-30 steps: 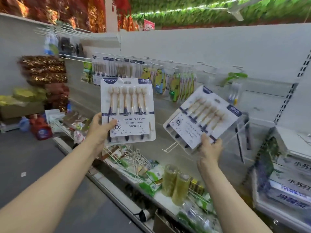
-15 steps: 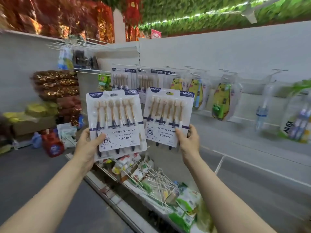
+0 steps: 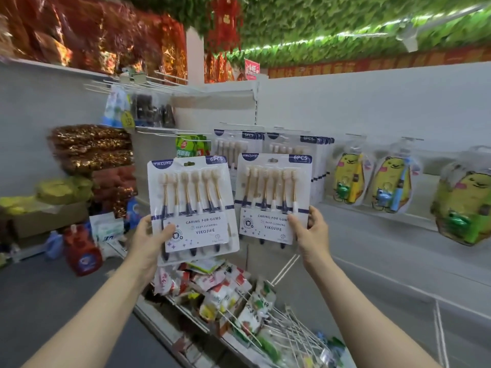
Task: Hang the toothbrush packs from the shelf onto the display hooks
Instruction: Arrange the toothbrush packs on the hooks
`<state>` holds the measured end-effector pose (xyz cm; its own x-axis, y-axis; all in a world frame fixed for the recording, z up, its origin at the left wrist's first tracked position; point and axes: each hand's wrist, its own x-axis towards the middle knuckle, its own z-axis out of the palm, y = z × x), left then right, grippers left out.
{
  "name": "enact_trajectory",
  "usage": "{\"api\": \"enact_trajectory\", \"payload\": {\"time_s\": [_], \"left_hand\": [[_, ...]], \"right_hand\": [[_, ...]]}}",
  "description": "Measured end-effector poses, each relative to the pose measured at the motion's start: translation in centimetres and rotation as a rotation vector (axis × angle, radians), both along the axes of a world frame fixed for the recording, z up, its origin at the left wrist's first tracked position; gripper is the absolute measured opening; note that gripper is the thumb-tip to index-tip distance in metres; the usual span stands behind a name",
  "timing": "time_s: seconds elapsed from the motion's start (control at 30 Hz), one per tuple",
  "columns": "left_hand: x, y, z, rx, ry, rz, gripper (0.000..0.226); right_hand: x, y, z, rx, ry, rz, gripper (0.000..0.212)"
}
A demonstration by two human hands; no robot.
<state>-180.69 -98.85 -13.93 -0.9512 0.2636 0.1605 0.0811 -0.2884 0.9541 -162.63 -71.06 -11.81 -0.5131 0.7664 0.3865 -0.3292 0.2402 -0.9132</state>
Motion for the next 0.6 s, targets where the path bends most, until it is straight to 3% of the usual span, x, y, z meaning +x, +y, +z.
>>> {"api": "enact_trajectory", "payload": {"time_s": [0.13, 0.37, 0.5, 0.6], "left_hand": [[-5.9, -0.1, 0.5, 0.007, 0.019, -0.063, 0.042], [-15.3, 0.5, 3.0, -0.012, 0.008, -0.274, 0.041], [-17.5, 2.1, 3.8, -0.020, 0.003, -0.391, 0.031], [-18.4, 3.5, 3.8, 0.003, 0.026, -0.469, 0.037]], "right_hand": [[-4.5, -1.2, 0.0, -0.011, 0.024, -0.080, 0.041], [-9.6, -3.7, 1.5, -0.052, 0.091, -0.232, 0.038], [-10.5, -4.5, 3.0, -0.084, 0.108, -0.321, 0.045], [-10.8, -4.5, 3.8, -0.063, 0.097, -0.394, 0.044]]}}
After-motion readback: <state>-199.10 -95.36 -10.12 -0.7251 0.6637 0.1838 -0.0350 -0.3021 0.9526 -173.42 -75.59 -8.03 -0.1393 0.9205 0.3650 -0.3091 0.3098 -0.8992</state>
